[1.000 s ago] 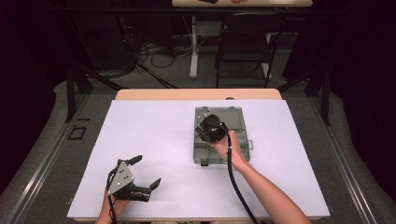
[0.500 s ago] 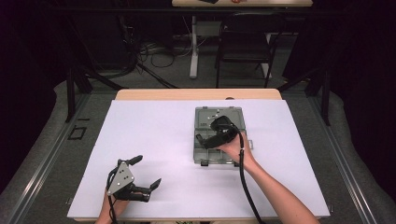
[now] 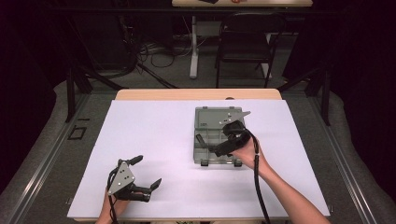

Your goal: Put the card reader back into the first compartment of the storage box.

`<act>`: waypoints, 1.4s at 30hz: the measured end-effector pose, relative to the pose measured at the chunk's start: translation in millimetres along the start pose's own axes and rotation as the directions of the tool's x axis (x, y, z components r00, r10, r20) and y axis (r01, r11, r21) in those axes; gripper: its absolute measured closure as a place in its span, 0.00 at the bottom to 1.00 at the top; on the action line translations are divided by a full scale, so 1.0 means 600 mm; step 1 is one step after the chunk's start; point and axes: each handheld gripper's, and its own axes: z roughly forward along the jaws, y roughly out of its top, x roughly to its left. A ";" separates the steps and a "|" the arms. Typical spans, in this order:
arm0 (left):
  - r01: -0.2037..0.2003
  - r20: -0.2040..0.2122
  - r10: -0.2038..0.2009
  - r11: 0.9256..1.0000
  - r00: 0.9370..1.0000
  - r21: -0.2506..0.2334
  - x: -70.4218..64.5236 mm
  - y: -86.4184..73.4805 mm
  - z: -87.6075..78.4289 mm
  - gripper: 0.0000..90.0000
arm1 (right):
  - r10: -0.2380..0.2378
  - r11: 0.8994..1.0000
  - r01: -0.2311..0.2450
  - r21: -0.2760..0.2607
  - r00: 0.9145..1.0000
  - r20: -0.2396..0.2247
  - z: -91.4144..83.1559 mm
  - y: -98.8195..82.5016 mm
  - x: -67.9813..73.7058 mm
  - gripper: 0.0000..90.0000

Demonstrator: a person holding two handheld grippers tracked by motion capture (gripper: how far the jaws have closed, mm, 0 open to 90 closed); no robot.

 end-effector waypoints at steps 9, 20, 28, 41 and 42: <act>0.000 -0.002 0.000 1.000 1.000 0.000 -0.001 0.001 -0.001 0.00 | -0.004 1.000 0.004 -0.021 1.000 -0.001 -0.037 -0.019 -0.004 0.00; 0.001 -0.001 -0.001 1.000 1.000 0.001 0.000 0.000 0.000 0.00 | -0.007 0.999 0.008 -0.041 1.000 0.000 -0.074 -0.046 -0.011 0.00; 0.001 -0.002 -0.001 1.000 1.000 -0.001 0.000 0.000 -0.002 0.00 | -0.003 0.999 0.004 -0.050 1.000 0.017 -0.091 -0.070 -0.016 0.00; 0.000 -0.001 0.000 1.000 1.000 -0.002 0.000 0.001 -0.002 0.00 | 0.000 0.998 0.002 -0.059 0.999 0.047 -0.119 -0.101 -0.020 0.00; 0.001 -0.002 -0.001 1.000 1.000 -0.002 0.000 0.001 -0.002 0.00 | 0.006 0.998 -0.003 -0.062 0.999 0.049 -0.121 -0.103 -0.020 0.00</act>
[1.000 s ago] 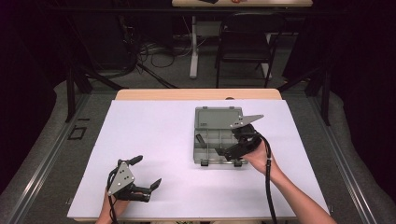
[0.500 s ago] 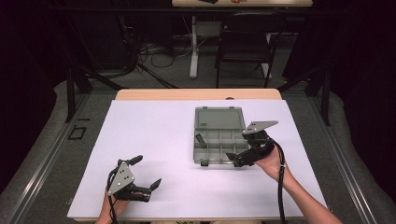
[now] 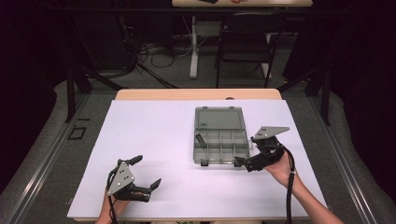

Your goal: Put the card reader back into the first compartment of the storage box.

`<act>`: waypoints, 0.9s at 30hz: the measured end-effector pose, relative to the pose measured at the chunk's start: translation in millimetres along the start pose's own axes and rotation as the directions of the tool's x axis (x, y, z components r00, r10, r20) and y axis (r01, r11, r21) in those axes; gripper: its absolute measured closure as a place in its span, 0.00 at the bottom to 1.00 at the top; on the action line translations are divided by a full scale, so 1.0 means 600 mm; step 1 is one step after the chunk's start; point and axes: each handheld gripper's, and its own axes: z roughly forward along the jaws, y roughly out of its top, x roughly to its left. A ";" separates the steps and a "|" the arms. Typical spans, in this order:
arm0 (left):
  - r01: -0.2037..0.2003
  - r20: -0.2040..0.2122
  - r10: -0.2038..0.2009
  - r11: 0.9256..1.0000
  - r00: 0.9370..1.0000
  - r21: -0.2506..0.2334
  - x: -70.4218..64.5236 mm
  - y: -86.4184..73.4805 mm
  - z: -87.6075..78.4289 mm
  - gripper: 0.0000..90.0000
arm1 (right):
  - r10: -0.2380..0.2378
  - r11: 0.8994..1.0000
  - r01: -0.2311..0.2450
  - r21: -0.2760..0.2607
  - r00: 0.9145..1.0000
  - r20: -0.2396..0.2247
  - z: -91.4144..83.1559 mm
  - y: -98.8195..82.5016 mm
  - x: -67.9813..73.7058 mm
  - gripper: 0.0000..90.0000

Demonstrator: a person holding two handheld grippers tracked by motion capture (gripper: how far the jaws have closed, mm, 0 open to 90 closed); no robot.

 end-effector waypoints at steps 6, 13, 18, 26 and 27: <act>-0.006 0.000 0.006 1.000 1.000 -0.003 -0.001 0.001 0.000 0.00 | 0.006 1.000 -0.005 -0.010 1.000 0.013 -0.015 -0.018 -0.004 0.00; -0.001 0.001 0.001 1.000 1.000 0.001 -0.001 0.000 0.001 0.00 | 0.019 0.999 -0.018 -0.031 0.999 0.029 -0.029 -0.039 -0.008 0.00; -0.003 0.000 0.003 1.000 1.000 -0.001 0.000 0.001 0.001 0.00 | 0.024 0.999 -0.023 -0.027 0.999 0.035 -0.036 -0.057 -0.008 0.00; -0.001 -0.002 0.001 1.000 1.000 -0.002 0.000 0.000 0.000 0.00 | 0.026 0.999 -0.024 -0.024 0.998 0.057 -0.047 -0.081 -0.003 0.00; -0.001 -0.002 0.001 1.000 1.000 -0.001 0.000 0.000 0.000 0.00 | 0.024 0.999 -0.022 -0.029 0.998 0.060 -0.048 -0.084 -0.003 0.00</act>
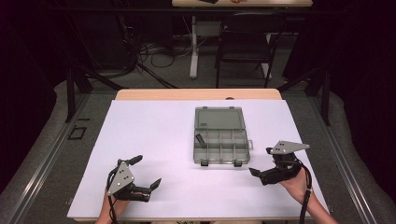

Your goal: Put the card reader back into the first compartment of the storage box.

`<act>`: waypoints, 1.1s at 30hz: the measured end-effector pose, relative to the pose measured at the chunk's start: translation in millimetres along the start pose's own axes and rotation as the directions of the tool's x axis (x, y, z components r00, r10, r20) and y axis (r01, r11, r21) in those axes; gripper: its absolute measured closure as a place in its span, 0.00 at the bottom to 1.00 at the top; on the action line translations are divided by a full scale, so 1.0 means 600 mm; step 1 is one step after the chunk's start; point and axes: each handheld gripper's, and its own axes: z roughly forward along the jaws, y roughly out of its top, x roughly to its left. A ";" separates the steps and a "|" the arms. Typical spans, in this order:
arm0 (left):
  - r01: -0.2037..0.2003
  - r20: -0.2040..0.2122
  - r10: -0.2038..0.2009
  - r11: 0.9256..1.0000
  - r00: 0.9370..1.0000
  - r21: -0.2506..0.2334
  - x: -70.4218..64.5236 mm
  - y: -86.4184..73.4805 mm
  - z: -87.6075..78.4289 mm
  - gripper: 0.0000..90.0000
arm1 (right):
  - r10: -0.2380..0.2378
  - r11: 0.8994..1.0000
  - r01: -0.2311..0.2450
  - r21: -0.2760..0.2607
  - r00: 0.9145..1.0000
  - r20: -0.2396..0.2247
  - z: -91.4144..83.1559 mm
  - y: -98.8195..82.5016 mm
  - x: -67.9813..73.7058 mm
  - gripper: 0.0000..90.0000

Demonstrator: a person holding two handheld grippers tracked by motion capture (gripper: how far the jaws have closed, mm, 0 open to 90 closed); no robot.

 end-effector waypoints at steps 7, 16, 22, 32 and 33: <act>0.001 0.000 -0.001 1.000 1.000 -0.003 -0.001 0.000 0.000 0.00 | 0.008 1.000 -0.008 -0.006 1.000 0.021 -0.014 -0.022 -0.003 0.00; 0.001 -0.001 -0.001 1.000 1.000 -0.002 -0.002 0.000 -0.001 0.00 | 0.028 0.999 -0.027 -0.038 0.999 0.044 -0.031 -0.054 0.000 0.00; 0.005 -0.001 -0.005 1.000 1.000 0.000 -0.002 0.000 0.000 0.00 | 0.045 0.998 -0.041 -0.053 0.997 0.062 -0.038 -0.076 0.002 0.00; 0.002 -0.003 -0.002 1.000 1.000 0.006 -0.001 0.000 0.000 0.00 | 0.056 0.996 -0.050 -0.071 0.994 0.095 -0.041 -0.107 0.007 0.00; 0.002 -0.003 -0.002 1.000 1.000 0.005 -0.001 0.000 0.000 0.00 | 0.053 0.996 -0.046 -0.073 0.994 0.096 -0.040 -0.109 0.008 0.00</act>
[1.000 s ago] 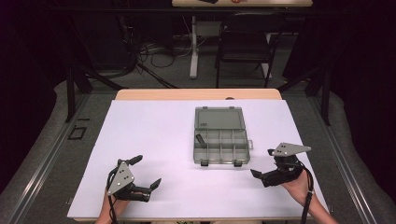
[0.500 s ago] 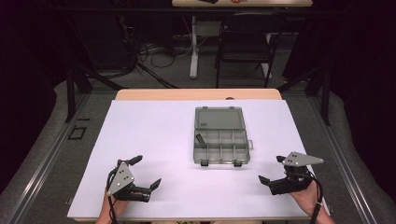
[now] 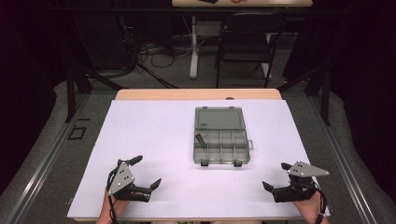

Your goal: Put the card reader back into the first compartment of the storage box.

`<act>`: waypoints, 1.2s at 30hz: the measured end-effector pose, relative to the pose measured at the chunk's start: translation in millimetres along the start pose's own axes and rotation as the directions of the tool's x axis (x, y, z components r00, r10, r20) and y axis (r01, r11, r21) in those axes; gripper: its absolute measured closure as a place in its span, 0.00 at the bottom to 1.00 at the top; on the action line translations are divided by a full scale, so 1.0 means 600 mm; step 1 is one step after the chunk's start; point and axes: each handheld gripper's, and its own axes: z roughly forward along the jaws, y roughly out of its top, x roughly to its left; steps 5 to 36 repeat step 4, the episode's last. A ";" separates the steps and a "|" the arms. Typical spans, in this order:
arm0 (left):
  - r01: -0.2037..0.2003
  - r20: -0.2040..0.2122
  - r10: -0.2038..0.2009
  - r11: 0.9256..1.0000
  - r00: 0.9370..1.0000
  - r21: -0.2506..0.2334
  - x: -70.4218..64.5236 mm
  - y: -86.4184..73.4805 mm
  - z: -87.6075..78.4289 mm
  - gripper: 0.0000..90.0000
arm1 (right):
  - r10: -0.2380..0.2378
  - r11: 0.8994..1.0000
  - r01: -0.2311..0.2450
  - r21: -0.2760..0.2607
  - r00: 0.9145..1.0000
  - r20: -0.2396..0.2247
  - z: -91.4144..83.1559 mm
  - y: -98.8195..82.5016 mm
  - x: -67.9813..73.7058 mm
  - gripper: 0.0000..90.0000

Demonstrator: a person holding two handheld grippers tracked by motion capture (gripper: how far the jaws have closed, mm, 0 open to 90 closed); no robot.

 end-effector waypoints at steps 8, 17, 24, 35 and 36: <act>0.002 0.001 -0.002 1.000 1.000 0.001 -0.001 0.001 0.002 0.00 | -0.013 1.000 0.013 -0.003 1.000 0.002 -0.001 -0.002 0.002 0.00; 0.002 0.001 -0.002 1.000 1.000 0.001 -0.001 0.001 0.002 0.00 | -0.013 1.000 0.013 -0.003 1.000 0.002 -0.001 -0.002 0.002 0.00; 0.002 0.001 -0.002 1.000 1.000 0.001 -0.001 0.001 0.002 0.00 | -0.013 1.000 0.013 -0.003 1.000 0.002 -0.001 -0.002 0.002 0.00; 0.002 0.001 -0.002 1.000 1.000 0.001 -0.001 0.001 0.002 0.00 | -0.013 1.000 0.013 -0.003 1.000 0.002 -0.001 -0.002 0.002 0.00; 0.002 0.001 -0.002 1.000 1.000 0.001 -0.001 0.001 0.002 0.00 | -0.013 1.000 0.013 -0.003 1.000 0.002 -0.001 -0.002 0.002 0.00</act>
